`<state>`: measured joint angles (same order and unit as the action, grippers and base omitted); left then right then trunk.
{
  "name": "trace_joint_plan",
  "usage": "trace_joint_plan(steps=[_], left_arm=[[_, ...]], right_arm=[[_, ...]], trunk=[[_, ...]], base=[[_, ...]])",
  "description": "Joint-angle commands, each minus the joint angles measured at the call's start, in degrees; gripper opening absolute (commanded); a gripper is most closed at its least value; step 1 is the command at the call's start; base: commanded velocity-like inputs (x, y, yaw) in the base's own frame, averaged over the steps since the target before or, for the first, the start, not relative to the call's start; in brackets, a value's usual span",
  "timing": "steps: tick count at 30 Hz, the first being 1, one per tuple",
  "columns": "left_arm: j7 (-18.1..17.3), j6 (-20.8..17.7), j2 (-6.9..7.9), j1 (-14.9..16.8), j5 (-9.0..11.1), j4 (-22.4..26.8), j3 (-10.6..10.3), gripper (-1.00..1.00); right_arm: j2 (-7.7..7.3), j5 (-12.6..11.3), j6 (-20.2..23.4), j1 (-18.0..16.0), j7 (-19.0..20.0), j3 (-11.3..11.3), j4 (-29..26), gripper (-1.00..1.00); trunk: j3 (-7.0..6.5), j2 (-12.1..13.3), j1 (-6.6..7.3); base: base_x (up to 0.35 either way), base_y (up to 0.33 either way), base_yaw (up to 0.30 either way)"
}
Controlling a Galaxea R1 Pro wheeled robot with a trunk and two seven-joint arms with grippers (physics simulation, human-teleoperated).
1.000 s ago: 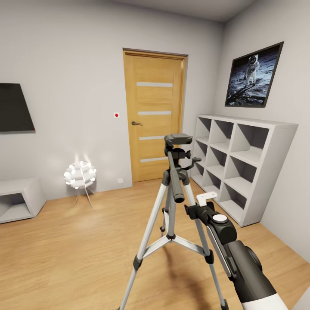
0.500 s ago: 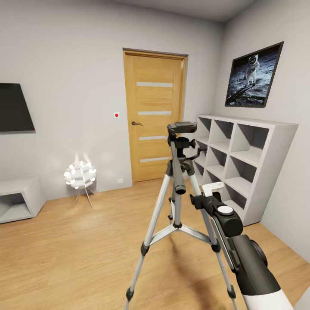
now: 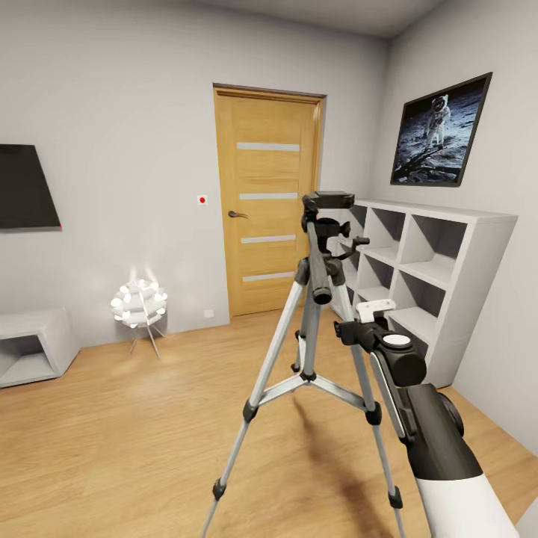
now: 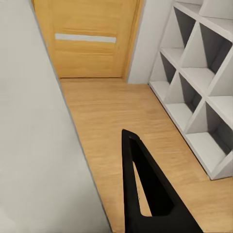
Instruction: Attach the digital camera to the camera tripod in the bedroom.
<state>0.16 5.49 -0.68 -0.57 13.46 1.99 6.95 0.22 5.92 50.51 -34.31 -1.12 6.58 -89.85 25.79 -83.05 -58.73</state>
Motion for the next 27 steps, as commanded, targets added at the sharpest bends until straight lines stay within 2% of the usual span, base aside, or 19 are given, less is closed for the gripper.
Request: trace_joint_plan(steps=[1,23,27], left_arm=[[0.02,0.04,-0.02,-0.04,-0.02,0.12,0.44,1.0],[0.02,0.07,-0.17,-0.05,-0.1,0.12,0.44,1.0],[0.02,0.05,-0.12,-0.05,-0.1,0.12,0.42,1.0]], right_arm=[[0.04,0.62,0.51,-0.12,-0.07,0.03,-0.06,-1.0],[0.49,0.77,0.81,-0.32,-0.36,-0.16,-0.06,-1.0],[0.49,0.81,0.63,-0.32,-0.37,-0.17,-0.06,-1.0]], trunk=[[0.05,-0.03,0.0],[0.05,-0.03,0.0],[0.05,-0.03,0.0]], base=[[0.0,0.0,0.0],[0.0,0.0,0.0],[0.115,0.0,0.0]])
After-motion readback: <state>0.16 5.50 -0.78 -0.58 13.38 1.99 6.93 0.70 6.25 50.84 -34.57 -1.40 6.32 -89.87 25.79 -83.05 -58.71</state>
